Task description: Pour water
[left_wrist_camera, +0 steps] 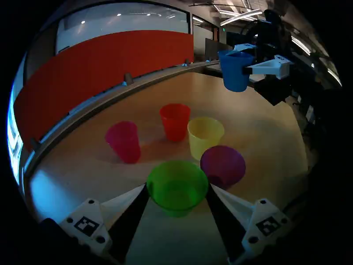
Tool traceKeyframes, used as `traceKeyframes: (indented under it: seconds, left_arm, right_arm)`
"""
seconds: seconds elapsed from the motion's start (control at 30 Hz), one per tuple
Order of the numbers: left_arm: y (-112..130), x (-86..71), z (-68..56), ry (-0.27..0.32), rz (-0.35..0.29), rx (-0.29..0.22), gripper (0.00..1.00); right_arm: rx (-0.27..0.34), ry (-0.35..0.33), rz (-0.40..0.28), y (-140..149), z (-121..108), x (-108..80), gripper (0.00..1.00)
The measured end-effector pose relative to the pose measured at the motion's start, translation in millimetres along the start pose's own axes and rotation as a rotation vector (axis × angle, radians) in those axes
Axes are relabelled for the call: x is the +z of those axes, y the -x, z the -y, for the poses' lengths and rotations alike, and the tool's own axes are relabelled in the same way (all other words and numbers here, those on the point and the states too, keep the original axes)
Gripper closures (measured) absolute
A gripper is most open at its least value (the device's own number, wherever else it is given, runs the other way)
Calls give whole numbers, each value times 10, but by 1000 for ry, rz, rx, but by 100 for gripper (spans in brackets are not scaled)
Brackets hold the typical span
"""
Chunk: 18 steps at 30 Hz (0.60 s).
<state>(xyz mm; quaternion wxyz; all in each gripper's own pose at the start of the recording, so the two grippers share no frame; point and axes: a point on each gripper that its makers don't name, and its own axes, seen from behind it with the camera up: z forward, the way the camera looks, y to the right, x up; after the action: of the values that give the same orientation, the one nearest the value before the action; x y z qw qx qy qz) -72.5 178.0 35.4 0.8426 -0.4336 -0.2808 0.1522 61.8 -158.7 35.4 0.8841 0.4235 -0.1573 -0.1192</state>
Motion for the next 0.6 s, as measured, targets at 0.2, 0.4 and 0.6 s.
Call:
traceKeyframes:
  seconds: [0.2,0.4,0.6]
  left_arm:
    - [49,13,45,-2,7,-12,13]
    - [114,29,74,-5,13,-23,13]
    - [140,23,64,0,9,-24,13]
  right_arm:
    - [5,0,5,13,-10,13,11]
    - [8,0,7,26,-11,28,11]
    - [9,1,12,53,-10,36,11]
